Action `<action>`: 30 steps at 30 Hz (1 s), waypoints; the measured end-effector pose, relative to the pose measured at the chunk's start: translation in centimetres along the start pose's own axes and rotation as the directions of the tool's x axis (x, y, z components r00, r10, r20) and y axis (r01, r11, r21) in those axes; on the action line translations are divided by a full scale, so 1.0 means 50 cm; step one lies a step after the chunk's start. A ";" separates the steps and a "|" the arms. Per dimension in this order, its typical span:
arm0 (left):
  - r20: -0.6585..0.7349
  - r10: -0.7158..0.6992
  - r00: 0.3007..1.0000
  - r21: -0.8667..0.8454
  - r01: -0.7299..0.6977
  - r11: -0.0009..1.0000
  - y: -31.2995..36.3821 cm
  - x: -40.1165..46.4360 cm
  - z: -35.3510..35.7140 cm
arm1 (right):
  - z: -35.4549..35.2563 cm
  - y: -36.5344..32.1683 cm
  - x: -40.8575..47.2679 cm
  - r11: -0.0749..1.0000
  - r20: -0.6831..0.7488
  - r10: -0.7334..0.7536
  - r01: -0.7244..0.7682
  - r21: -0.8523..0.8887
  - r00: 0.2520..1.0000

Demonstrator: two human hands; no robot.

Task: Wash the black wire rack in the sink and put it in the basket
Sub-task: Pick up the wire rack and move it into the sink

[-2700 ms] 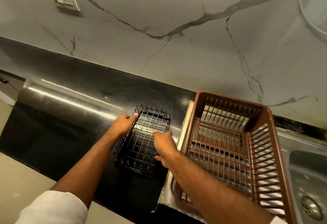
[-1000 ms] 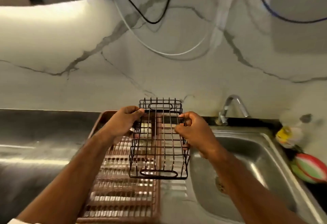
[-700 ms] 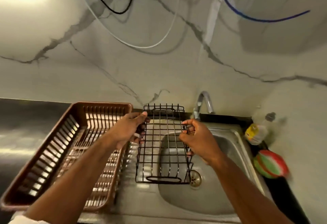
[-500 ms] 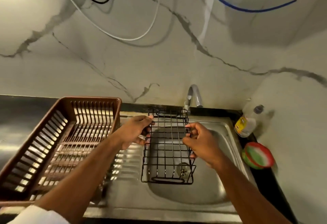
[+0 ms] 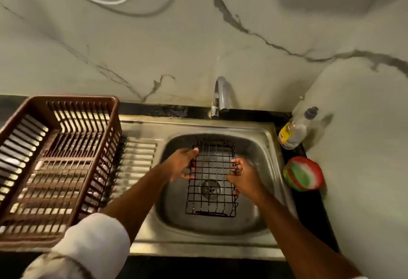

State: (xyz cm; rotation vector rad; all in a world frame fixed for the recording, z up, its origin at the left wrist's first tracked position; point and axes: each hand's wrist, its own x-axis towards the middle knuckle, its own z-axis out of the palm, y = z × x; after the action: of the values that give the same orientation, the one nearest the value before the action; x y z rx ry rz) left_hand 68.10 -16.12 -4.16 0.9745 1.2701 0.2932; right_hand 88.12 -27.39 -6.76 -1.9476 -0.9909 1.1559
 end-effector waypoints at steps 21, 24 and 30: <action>-0.177 -0.206 0.962 -0.062 0.198 0.978 -0.184 0.216 0.054 | 0.053 0.197 0.150 0.989 0.103 0.145 -0.143 -0.029 0.984; -0.183 -0.203 0.962 -0.052 0.197 0.979 -0.181 0.219 0.054 | 0.058 0.206 0.157 0.989 0.102 0.145 -0.143 -0.030 0.984; -0.190 -0.164 0.968 -0.013 0.165 0.986 -0.174 0.214 0.059 | 0.070 0.213 0.165 0.990 0.113 0.142 -0.139 -0.028 0.983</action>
State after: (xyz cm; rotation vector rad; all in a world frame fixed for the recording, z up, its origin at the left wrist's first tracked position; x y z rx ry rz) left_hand 71.44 -15.31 -17.86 0.8518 1.5181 0.2602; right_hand 90.51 -25.10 -20.29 -2.0130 -0.9390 1.3549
